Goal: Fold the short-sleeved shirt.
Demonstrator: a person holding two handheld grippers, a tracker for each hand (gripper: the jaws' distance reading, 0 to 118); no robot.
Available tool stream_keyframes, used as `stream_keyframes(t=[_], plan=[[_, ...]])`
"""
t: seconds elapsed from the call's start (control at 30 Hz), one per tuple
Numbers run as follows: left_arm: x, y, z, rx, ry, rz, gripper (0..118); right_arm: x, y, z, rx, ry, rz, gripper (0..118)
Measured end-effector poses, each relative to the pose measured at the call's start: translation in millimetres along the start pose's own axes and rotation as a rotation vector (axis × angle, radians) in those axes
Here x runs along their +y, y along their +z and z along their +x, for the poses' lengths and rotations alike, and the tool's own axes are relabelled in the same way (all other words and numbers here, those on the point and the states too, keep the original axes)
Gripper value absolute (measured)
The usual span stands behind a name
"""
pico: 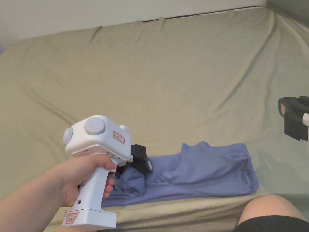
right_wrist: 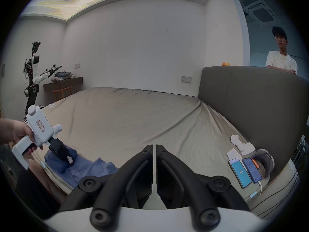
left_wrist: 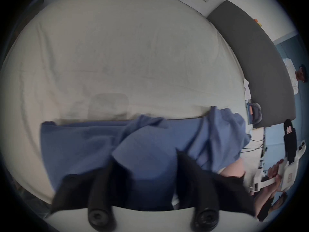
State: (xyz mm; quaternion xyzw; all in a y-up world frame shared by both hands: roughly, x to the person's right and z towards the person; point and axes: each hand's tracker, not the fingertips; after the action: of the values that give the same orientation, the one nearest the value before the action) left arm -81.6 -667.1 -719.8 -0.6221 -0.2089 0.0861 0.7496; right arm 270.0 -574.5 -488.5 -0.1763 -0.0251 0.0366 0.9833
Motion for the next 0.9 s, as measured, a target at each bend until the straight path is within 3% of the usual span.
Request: stream_keyframes(t=[0.07, 0.1, 0.27, 0.3, 0.33, 0.37, 0.4, 0.47, 0.53, 0.7, 0.9], plan=[[3, 18, 15, -0.149, -0.044, 0.004, 91, -1, 0, 3, 0.003, -0.013, -0.004, 5], [-1, 34, 24, -0.157, -0.052, 0.056, 98, -1, -1, 2, 0.003, -0.015, -0.007, 5], [-16, 108, 31, -0.199, -0.148, 0.209, 97, 0, -3, -7, 0.020, 0.006, -0.011, 5], [-22, 114, 27, -0.124, -0.148, 0.258, 89, 0, -4, -9, 0.026, 0.016, -0.010, 5], [-26, 115, 25, -0.027, -0.183, 0.280, 72, 1, -4, -12, 0.032, 0.026, -0.007, 5], [-26, 110, 23, 0.064, -0.215, 0.283, 44, 2, -5, -15, 0.039, 0.034, -0.005, 5], [-26, 98, 20, 0.136, -0.210, 0.257, 5, 2, -6, -18, 0.046, 0.039, -0.006, 5], [-30, 79, 13, 0.186, -0.162, 0.212, 2, 3, -8, -22, 0.061, 0.045, -0.007, 5], [-35, 55, 22, 0.074, -0.196, 0.155, 2, 2, -8, -26, 0.070, 0.062, -0.009, 5], [-46, -2, 68, 0.102, -0.277, 0.082, 2, -2, -10, -27, 0.069, 0.083, -0.027, 5], [-46, -11, 97, 0.015, -0.309, 0.063, 0, -3, -7, -23, 0.064, 0.083, -0.021, 5]])
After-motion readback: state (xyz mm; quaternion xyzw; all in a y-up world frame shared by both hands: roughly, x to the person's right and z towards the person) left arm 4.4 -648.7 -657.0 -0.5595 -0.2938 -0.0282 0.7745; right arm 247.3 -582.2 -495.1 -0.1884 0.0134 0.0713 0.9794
